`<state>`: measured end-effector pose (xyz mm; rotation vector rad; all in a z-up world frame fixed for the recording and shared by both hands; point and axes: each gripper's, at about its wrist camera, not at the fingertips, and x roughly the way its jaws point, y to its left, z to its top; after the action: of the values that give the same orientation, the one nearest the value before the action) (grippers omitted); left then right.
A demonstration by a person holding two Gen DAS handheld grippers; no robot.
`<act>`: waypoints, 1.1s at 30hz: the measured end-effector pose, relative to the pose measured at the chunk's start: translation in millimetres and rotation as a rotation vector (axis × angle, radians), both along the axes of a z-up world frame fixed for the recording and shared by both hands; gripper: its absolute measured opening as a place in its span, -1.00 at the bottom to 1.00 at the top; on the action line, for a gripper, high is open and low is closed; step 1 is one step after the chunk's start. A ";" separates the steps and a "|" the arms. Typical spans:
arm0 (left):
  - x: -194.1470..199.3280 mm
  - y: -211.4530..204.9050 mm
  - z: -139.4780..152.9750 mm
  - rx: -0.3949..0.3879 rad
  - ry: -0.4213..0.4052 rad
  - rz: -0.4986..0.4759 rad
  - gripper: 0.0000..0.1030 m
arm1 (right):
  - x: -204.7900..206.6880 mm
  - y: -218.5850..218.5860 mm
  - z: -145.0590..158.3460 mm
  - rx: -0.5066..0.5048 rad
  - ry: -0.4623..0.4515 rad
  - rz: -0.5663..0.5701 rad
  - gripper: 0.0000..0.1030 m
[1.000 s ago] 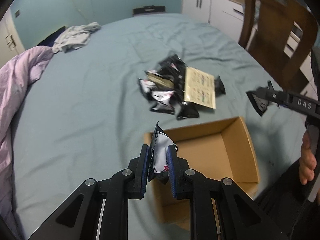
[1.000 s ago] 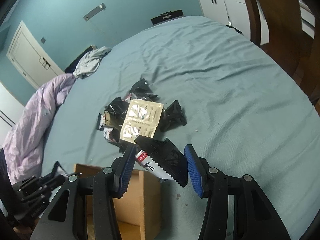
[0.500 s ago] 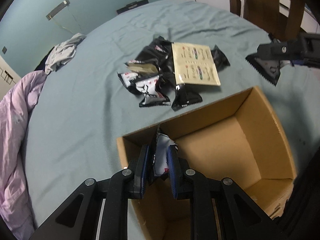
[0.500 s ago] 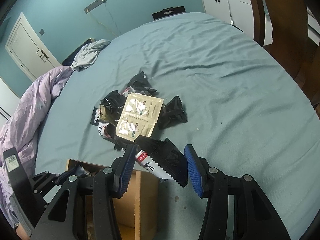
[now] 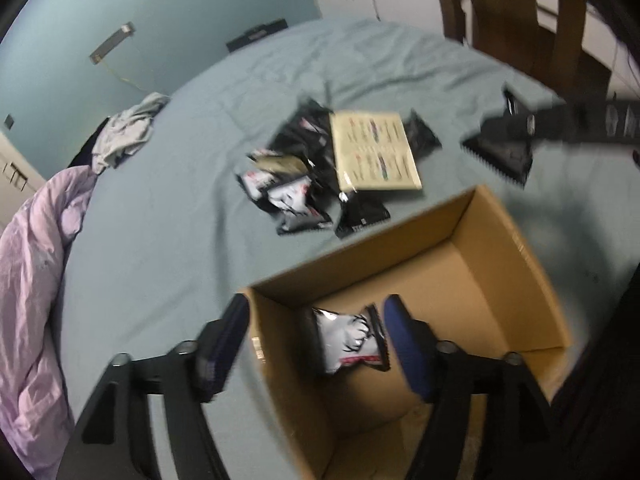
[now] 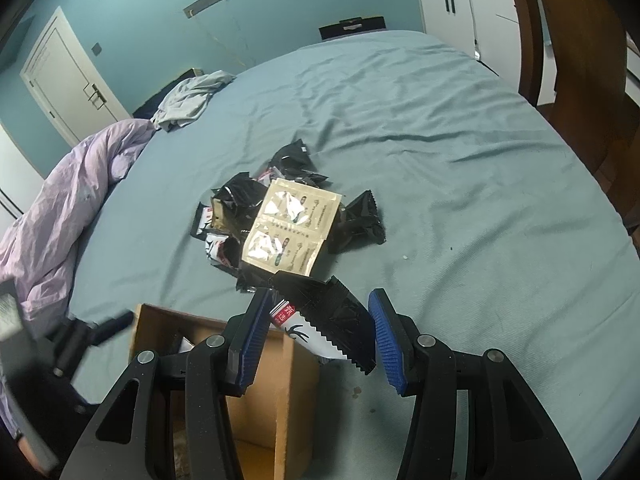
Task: Organize snacks
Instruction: 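Lower the black packet into the box with the right tool and open it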
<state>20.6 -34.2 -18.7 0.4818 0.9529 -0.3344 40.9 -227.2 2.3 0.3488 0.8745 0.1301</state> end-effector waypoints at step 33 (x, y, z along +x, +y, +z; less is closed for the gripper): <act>45.8 85.3 21.1 -0.126 0.108 0.287 0.59 | 54.0 123.5 -45.9 -0.052 0.127 0.266 -0.04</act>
<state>66.4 51.2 2.4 0.2090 1.0835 -0.1603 94.9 -103.7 -43.6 0.1924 1.0463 0.3333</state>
